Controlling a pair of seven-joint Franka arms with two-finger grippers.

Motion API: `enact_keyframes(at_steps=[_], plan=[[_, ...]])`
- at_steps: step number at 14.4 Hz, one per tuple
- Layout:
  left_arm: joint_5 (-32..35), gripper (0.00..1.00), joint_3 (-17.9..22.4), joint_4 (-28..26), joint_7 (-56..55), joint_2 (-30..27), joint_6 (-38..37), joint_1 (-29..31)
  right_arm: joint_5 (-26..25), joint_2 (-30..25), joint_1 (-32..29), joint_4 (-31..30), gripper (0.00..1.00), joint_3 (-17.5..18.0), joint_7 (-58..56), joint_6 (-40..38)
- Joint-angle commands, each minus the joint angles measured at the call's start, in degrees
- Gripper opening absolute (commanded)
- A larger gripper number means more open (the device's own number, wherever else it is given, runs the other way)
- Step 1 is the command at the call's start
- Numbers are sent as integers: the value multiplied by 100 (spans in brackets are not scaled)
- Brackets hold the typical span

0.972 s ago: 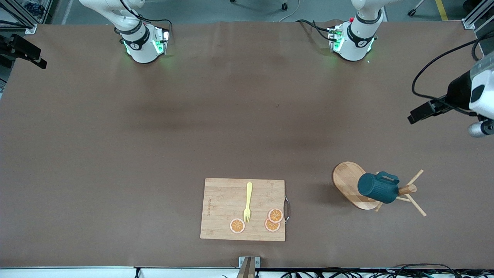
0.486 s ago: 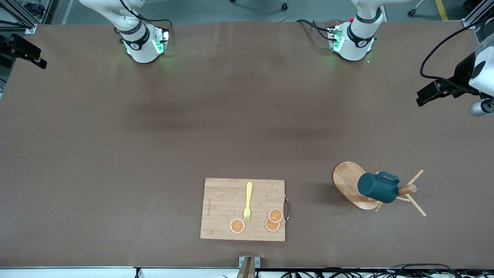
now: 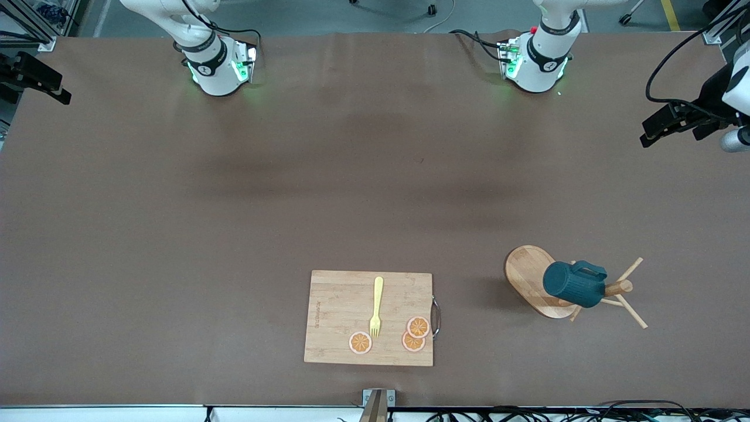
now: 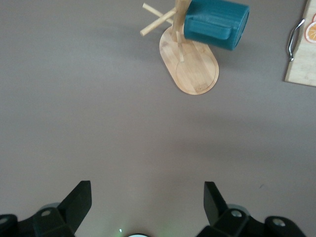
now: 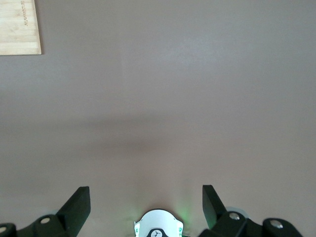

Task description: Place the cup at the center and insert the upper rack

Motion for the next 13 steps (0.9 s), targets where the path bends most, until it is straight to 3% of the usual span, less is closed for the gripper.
enact_keyframes(at_steps=[1, 8, 13], plan=[[-56, 100, -94, -32, 217, -122, -296, 25, -17, -99, -12, -103, 100, 20, 14, 23], [-38, 100, -568, -31, 526, -236, -464, 51, -96, -99, -12, -112, 100, 20, -21, 41], [-91, 100, -578, 39, 525, -253, -464, 78, -158, -99, -3, -103, 100, 28, -21, 49]])
